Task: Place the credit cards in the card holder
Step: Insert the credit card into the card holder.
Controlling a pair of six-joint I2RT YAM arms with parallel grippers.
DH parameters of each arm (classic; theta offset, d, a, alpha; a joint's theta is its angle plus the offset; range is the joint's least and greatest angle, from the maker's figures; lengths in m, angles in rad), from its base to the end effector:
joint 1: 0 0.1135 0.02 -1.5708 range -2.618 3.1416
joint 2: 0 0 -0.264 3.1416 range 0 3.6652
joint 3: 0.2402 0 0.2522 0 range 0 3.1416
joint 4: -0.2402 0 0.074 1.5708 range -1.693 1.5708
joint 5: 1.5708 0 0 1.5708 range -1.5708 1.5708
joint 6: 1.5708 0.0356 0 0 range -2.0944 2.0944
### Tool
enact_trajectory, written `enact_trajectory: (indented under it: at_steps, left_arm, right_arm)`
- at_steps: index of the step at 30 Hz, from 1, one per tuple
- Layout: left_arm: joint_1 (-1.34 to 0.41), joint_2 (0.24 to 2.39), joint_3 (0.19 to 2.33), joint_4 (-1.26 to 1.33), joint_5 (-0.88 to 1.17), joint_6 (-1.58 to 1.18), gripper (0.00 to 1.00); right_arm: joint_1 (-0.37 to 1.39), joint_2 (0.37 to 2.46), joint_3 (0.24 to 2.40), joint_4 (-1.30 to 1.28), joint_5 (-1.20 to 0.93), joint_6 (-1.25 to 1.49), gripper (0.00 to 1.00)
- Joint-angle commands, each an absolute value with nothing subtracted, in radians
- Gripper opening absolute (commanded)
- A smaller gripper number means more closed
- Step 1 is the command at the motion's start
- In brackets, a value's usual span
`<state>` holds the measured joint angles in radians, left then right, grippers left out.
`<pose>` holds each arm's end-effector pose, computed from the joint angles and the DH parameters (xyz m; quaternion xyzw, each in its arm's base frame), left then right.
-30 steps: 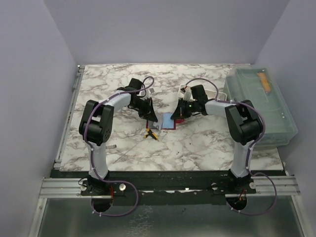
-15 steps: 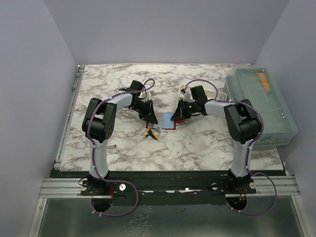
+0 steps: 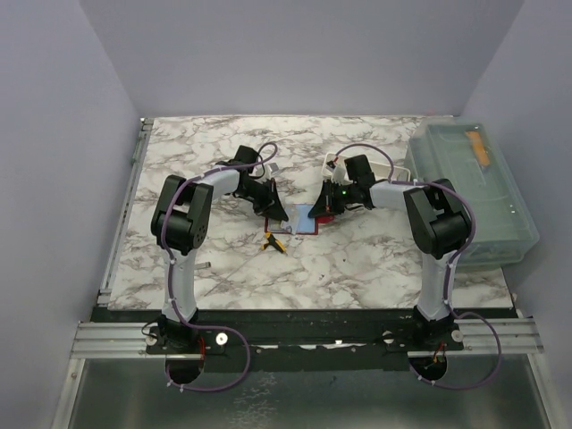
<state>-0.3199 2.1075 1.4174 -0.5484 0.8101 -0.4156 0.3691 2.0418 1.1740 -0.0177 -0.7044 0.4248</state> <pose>0.3851 -0.1547 0.1376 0.0217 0.9085 -0.4173 0.0021 0.3722 0.1687 0.1224 -0.0912 0.8869 0.4216 0.1652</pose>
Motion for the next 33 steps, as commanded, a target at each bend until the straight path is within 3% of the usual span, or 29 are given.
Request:
enact_trajectory:
  at_steps: [1,17,21,27,33]
  left_arm:
    - [-0.315,2.146,1.415,-0.447,0.808,-0.483,0.00]
    - [-0.325,2.150,1.364,-0.334,0.832,-0.578,0.00]
    - [-0.346,2.119,1.345,-0.331,0.761,-0.591,0.00]
    - [-0.392,2.033,1.311,-0.337,0.554,-0.612,0.27]
    - [-0.480,1.953,1.306,-0.388,0.308,-0.571,0.40]
  right_arm:
    - [0.367,2.091,1.180,-0.020,-0.678,0.417,0.00]
    - [0.367,2.079,1.179,-0.035,-0.667,0.433,0.01]
    - [0.367,2.023,1.192,-0.106,-0.588,0.424,0.08]
    - [0.367,1.971,1.178,-0.173,-0.521,0.392,0.11]
    - [0.367,1.958,1.151,-0.176,-0.489,0.387,0.11]
